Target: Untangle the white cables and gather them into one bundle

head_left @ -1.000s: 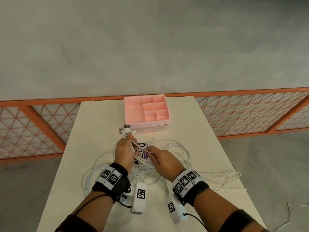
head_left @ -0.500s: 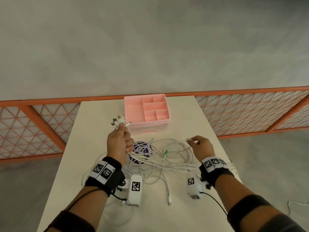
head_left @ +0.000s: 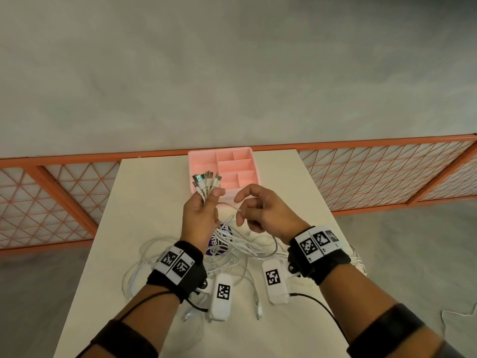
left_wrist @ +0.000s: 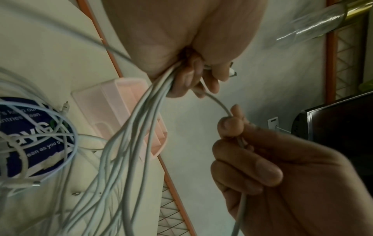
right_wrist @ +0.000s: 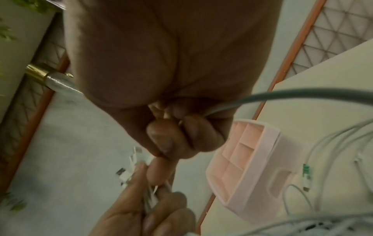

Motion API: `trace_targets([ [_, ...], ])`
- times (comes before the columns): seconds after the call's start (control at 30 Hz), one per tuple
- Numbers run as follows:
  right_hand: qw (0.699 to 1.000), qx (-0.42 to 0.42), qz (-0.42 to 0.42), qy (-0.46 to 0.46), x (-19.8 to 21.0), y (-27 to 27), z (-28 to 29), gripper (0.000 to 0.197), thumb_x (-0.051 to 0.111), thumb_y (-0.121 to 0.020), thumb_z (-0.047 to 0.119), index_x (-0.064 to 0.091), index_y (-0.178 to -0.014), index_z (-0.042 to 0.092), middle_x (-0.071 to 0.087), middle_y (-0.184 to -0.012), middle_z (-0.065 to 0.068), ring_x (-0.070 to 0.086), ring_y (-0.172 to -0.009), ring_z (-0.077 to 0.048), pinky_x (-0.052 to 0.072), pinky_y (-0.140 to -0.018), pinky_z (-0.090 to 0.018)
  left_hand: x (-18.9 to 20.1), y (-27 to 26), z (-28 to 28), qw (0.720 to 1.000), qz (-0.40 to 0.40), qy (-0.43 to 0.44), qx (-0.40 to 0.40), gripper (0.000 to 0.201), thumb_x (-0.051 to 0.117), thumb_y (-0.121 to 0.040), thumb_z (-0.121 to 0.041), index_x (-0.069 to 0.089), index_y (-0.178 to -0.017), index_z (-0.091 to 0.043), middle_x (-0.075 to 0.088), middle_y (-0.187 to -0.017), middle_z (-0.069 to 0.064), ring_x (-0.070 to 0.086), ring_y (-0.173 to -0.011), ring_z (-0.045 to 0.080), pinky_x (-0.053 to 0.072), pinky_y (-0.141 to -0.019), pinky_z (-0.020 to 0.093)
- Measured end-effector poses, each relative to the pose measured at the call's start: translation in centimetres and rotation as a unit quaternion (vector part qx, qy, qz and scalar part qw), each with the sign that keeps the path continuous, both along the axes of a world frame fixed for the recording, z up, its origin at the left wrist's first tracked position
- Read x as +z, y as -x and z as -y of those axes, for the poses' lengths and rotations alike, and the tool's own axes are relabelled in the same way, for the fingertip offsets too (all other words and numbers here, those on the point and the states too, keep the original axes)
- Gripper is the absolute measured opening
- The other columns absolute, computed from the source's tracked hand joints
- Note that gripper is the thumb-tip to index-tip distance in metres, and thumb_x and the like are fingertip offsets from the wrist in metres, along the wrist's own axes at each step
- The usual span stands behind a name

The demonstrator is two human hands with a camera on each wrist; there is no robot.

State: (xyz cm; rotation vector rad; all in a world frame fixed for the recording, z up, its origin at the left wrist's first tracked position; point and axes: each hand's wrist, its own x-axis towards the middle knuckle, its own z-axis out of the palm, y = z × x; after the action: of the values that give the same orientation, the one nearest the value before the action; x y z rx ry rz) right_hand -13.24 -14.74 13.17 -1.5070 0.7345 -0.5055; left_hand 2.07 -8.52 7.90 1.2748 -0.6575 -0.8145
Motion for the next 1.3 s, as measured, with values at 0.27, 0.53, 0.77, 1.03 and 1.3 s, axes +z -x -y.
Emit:
trace_targets([
  [0.27,0.963,-0.202,0.17,0.06,1.1,-0.5,1.5,0.027,0.042,-0.093,-0.016,0.049,-0.093,0.01,0.058,-0.066,-0.013,0.044,-0.049,-0.019,0.036,-0.048,-0.026,-1.5,-0.5,-1.2,0.991,-0.081,-0.023,-0.107,0.02,0.057,-0.1,-0.025,0.066,-0.092,-0.01,0.056,-0.077,0.001,0.026,-0.048,0.01,0.026,-0.043,0.023],
  [0.53,0.935,-0.312,-0.099,0.136,-0.5,3.4,6.2,0.028,0.051,-0.09,0.003,0.06,-0.113,0.016,0.07,-0.098,-0.002,0.064,-0.082,-0.02,0.05,-0.07,-0.033,-3.7,-1.6,-2.0,0.986,-0.145,-0.071,-0.038,0.014,0.061,-0.097,-0.015,0.065,-0.087,-0.006,0.05,-0.07,0.0,0.027,-0.048,0.009,0.027,-0.04,0.021],
  [0.77,0.857,-0.005,-0.309,0.412,-3.3,0.3,2.3,0.039,0.059,-0.093,0.04,0.059,-0.128,0.021,0.06,-0.131,0.0,0.052,-0.122,-0.021,0.041,-0.104,-0.042,-2.8,0.0,-1.0,0.99,-0.042,-0.107,-0.084,0.029,0.065,-0.095,-0.02,0.061,-0.092,0.009,0.035,-0.068,0.01,0.026,-0.044,0.012,0.025,-0.043,0.022],
  [1.03,0.954,-0.086,-0.15,0.243,-0.8,0.8,3.3,0.015,0.06,-0.096,0.026,0.07,-0.087,0.019,0.067,-0.072,0.004,0.056,-0.063,-0.005,0.044,-0.063,-0.021,-2.6,-0.9,-1.4,0.991,-0.066,-0.086,-0.075,0.035,0.067,-0.094,-0.021,0.058,-0.101,0.013,0.037,-0.073,0.012,0.024,-0.046,0.012,0.024,-0.043,0.023],
  [1.3,0.85,-0.513,0.02,0.118,2.2,6.8,9.2,0.018,0.057,-0.087,0.023,0.07,-0.076,0.025,0.055,-0.06,0.009,0.049,-0.062,-0.016,0.044,-0.067,-0.036,-4.1,-2.3,-1.8,0.989,-0.086,-0.113,-0.043,0.016,0.065,-0.095,-0.016,0.061,-0.095,0.0,0.048,-0.064,0.0,0.028,-0.043,0.008,0.024,-0.039,0.021],
])
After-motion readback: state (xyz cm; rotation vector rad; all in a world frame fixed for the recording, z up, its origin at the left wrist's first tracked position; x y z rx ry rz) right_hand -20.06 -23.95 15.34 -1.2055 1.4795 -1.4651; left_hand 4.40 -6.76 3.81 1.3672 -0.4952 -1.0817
